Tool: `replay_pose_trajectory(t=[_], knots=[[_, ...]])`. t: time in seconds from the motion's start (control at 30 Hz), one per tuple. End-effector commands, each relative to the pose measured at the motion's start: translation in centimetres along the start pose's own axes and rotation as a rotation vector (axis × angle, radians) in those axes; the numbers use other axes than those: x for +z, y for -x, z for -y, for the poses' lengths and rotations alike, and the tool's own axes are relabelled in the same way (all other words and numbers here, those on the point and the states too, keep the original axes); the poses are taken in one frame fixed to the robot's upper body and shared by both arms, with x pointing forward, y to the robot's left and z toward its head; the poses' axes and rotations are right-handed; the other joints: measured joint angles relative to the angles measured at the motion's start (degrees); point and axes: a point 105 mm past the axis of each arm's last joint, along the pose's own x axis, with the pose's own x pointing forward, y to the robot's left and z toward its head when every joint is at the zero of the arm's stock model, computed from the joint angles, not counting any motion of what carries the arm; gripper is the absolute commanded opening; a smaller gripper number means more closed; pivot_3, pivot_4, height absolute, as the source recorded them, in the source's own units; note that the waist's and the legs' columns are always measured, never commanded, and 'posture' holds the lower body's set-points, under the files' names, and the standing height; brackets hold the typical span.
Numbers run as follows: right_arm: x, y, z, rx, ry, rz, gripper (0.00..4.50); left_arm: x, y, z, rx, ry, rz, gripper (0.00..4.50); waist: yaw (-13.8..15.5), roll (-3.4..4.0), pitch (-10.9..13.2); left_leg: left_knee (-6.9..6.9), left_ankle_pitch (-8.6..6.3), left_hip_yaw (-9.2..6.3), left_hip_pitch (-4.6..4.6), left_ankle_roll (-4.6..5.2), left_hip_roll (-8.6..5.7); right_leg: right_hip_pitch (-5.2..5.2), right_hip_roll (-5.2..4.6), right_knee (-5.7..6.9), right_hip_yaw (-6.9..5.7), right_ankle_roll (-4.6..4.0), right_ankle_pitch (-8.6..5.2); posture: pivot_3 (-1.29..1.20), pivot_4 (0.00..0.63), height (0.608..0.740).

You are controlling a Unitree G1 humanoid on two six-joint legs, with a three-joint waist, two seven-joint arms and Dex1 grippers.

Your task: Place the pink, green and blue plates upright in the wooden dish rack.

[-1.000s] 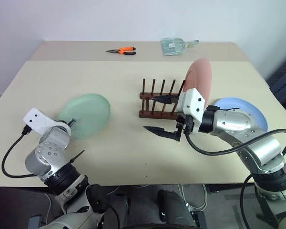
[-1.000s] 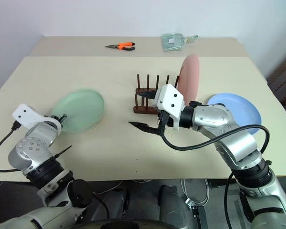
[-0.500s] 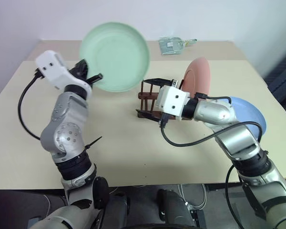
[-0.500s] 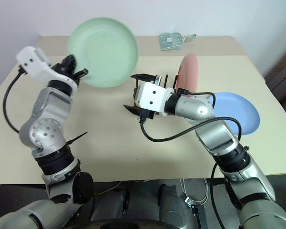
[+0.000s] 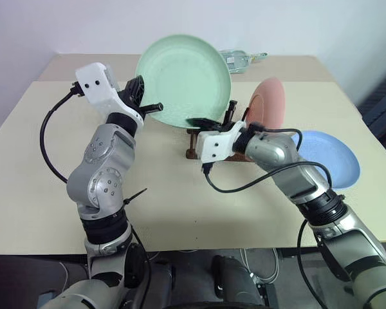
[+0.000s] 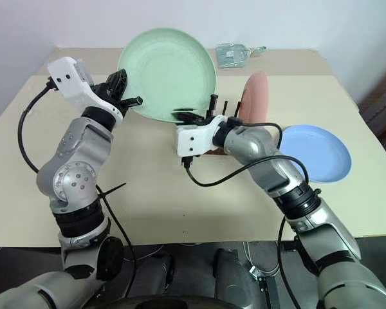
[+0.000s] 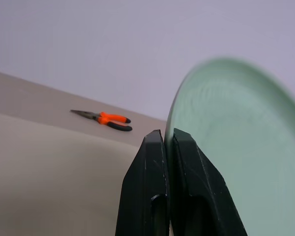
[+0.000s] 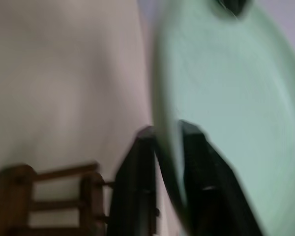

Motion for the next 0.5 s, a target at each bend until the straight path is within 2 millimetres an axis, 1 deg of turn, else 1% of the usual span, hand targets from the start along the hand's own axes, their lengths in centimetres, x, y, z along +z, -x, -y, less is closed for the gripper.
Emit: replay_pose_trajectory(t=[0.03, 0.07, 0.17, 0.2, 0.23, 0.27, 0.33, 0.37, 0.4, 0.43, 0.5], knots=[[0.3, 0.6, 2.9, -0.131, 0.0, 0.014, 0.0, 3.3, -0.2, -2.8, 0.149, 0.225, 0.155, 0.67, 0.1, -0.03, 0.0, 0.02, 0.0, -0.01, 0.0, 0.0, 0.0, 0.01, 0.0, 0.0, 0.0, 0.0, 0.0, 0.0, 0.15, 0.74], [0.4, 0.7, 3.3, -0.157, -0.014, 0.022, 0.0, 4.1, -0.1, -4.2, 0.222, 0.256, 0.196, 1.0, 0.2, -0.05, 0.0, 0.04, 0.0, -0.04, -0.01, 0.0, 0.0, 0.01, 0.01, 0.01, -0.01, -0.01, 0.0, 0.0, 0.15, 0.74], [1.2, 1.3, 5.7, -0.27, -0.142, 0.072, 0.0, 6.6, 0.5, -8.4, 0.405, 0.122, 0.306, 2.4, -0.3, -0.02, 0.0, -0.02, 0.05, -0.02, 0.07, -0.08, 0.02, 0.01, 0.04, 0.01, 0.02, -0.04, 0.03, 0.0, 0.15, 0.74], [1.6, 1.8, 6.6, -0.317, -0.257, 0.109, 0.0, 7.2, 0.9, -10.1, 0.477, 0.04, 0.324, 2.4, -0.4, -0.02, 0.0, -0.07, 0.07, -0.01, 0.13, -0.12, 0.03, 0.01, 0.06, 0.02, 0.05, -0.04, 0.03, 0.0, 0.15, 0.74], [1.9, 2.3, 7.4, -0.355, -0.368, 0.15, 0.0, 7.5, 1.1, -11.2, 0.512, -0.022, 0.329, 2.4, -0.6, -0.02, 0.0, -0.13, 0.07, 0.0, 0.19, -0.13, 0.04, 0.03, 0.08, 0.06, 0.06, -0.05, 0.03, 0.0, 0.15, 0.74], [2.1, 2.8, 8.0, -0.388, -0.476, 0.183, 0.0, 7.4, 1.0, -11.8, 0.511, -0.082, 0.318, 2.4, -0.7, -0.02, 0.0, -0.23, 0.08, -0.03, 0.23, -0.13, 0.06, 0.03, 0.11, 0.06, 0.06, -0.05, 0.03, 0.0, 0.15, 0.74], [2.2, 3.8, 8.7, -0.428, -0.703, 0.243, 0.0, 6.0, 0.3, -11.5, 0.436, -0.283, 0.229, 2.4, -0.6, -0.06, 0.0, -0.38, 0.08, -0.08, 0.29, -0.12, 0.06, 0.03, 0.11, 0.09, 0.05, -0.07, 0.03, 0.0, 0.15, 0.74], [2.3, 4.3, 8.8, -0.446, -0.817, 0.272, 0.0, 4.7, -0.1, -11.0, 0.368, -0.371, 0.172, 2.4, -0.2, -0.05, 0.0, -0.45, 0.08, -0.12, 0.32, -0.11, 0.06, 0.03, 0.11, 0.13, 0.05, -0.08, 0.03, 0.0, 0.15, 0.74], [2.3, 4.7, 8.9, -0.468, -0.932, 0.294, 0.0, 2.9, -0.2, -10.6, 0.303, -0.437, 0.103, 2.4, 0.0, -0.06, 0.0, -0.46, 0.07, -0.12, 0.32, -0.1, 0.03, 0.02, 0.1, 0.16, 0.05, -0.08, 0.03, 0.0, 0.15, 0.74], [2.1, 5.1, 8.9, -0.489, -1.048, 0.31, 0.0, 1.1, -0.1, -10.1, 0.241, -0.478, 0.047, 2.4, 0.2, -0.04, 0.0, -0.48, 0.07, -0.12, 0.33, -0.1, 0.03, 0.03, 0.1, 0.15, 0.05, -0.09, 0.03, 0.0, 0.15, 0.74], [1.8, 5.7, 8.6, -0.521, -1.231, 0.318, 0.0, -2.0, 0.5, -9.8, 0.175, -0.452, -0.051, 2.4, 0.4, 0.0, 0.0, -0.49, 0.07, -0.12, 0.33, -0.08, 0.0, 0.04, 0.05, 0.17, 0.06, -0.11, 0.02, 0.0, 0.15, 0.74]])
